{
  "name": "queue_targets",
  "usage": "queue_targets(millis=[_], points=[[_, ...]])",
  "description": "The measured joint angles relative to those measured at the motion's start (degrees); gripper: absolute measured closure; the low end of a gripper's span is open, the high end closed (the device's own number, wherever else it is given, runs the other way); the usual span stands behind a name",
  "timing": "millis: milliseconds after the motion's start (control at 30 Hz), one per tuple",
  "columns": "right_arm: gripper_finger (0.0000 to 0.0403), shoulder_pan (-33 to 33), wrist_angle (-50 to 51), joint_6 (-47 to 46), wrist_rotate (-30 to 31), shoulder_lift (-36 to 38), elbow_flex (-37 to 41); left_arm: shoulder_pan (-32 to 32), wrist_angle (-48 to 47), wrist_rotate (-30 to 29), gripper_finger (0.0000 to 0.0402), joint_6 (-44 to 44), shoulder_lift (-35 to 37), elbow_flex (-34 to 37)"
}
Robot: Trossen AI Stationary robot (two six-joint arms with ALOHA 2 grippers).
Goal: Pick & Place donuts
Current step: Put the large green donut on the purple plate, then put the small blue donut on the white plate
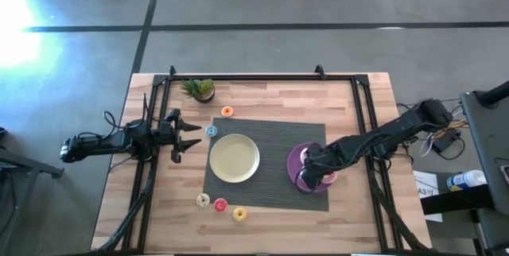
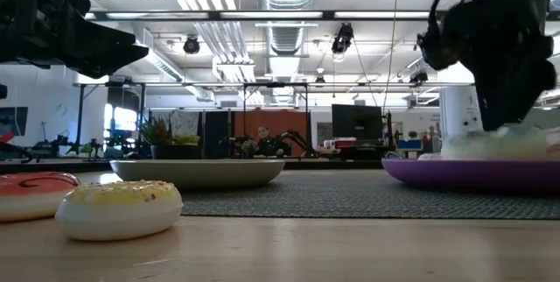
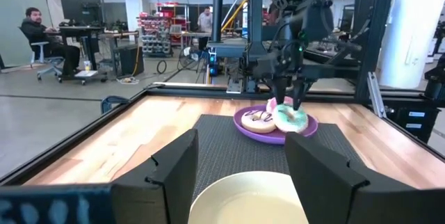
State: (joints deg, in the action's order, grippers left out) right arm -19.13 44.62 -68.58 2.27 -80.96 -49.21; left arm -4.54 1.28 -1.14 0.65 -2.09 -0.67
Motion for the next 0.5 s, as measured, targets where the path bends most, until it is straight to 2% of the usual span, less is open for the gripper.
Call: queue_targets(millis=[167,267,367,433,500], points=[[0.0174,-0.05,0.26,9.69,4.54,1.00,-3.55,0.00,0.00,-0.01,0.0211,0.00,0.02,0.00],[0.0171,0.36,1.45,13.56,10.11,1.11,-6.95,0.00,0.00,-0.01,0.0211,0.00,0.02,0.02],[0.0170,1.16,1.68,13.24,18.99,0.98,-10.05,0.00,0.17,-0.02,0.0211,-0.31,0.00,0.01],[0.0170,2.47,1.25,9.14,24.92,0.56,-11.95,0.00,3.16,-0.07,0.0211,-0.19,-0.02,0.02],[0.0170,4.73,0.43,5.46,30.14,-0.17,-13.30,0.00,9.42,-0.05,0.0211,8.42,-0.02,0.02]])
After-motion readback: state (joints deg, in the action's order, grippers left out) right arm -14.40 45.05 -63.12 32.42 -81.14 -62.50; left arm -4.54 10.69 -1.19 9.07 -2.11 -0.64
